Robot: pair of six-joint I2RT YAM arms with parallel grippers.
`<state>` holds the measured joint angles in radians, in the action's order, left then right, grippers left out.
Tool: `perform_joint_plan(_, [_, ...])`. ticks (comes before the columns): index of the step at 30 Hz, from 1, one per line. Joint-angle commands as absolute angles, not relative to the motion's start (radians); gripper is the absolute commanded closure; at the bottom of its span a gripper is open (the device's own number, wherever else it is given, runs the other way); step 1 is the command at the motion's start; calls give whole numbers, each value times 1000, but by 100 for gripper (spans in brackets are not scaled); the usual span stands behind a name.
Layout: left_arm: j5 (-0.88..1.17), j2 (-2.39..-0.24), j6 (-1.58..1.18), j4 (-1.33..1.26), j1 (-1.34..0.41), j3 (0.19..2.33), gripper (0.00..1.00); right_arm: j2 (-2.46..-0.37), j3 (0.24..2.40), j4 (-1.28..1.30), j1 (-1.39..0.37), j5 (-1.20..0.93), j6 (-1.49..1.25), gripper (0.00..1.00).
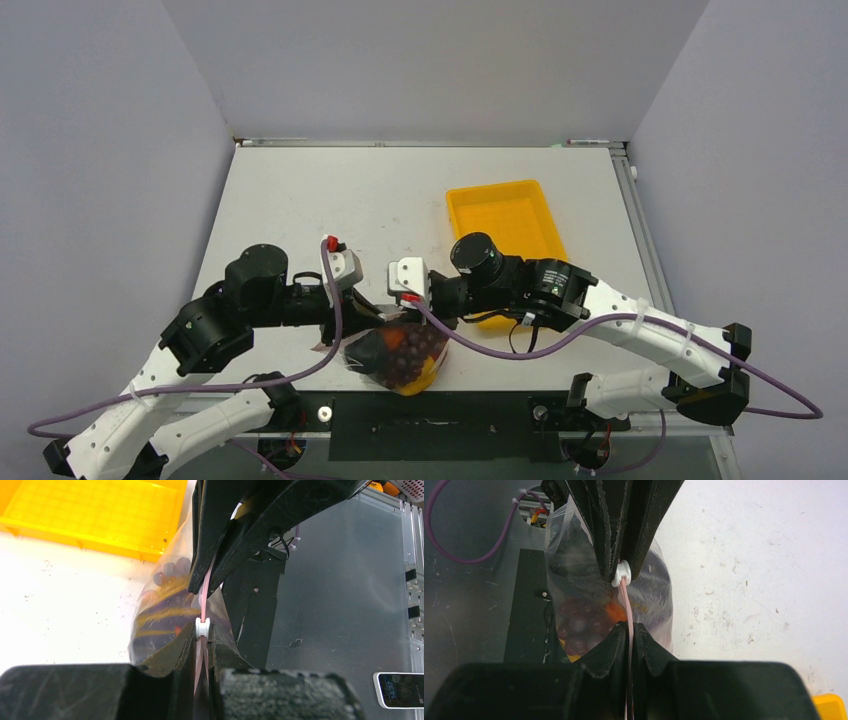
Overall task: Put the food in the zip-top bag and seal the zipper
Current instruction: Zip the zipper food storage bag at the center of the board.
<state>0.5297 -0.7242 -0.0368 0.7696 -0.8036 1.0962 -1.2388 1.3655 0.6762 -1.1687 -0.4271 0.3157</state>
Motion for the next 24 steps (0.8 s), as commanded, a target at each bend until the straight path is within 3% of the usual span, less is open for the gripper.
perform_joint_plan(1, [515,-686,-34,776,-808,1162,100,-1136,1345,638,-1161,-312,276,95])
perform_joint_plan(24, [425,-632,-40,871,-805,1202,100,-1011,1285,612,-1161,-13,212,95])
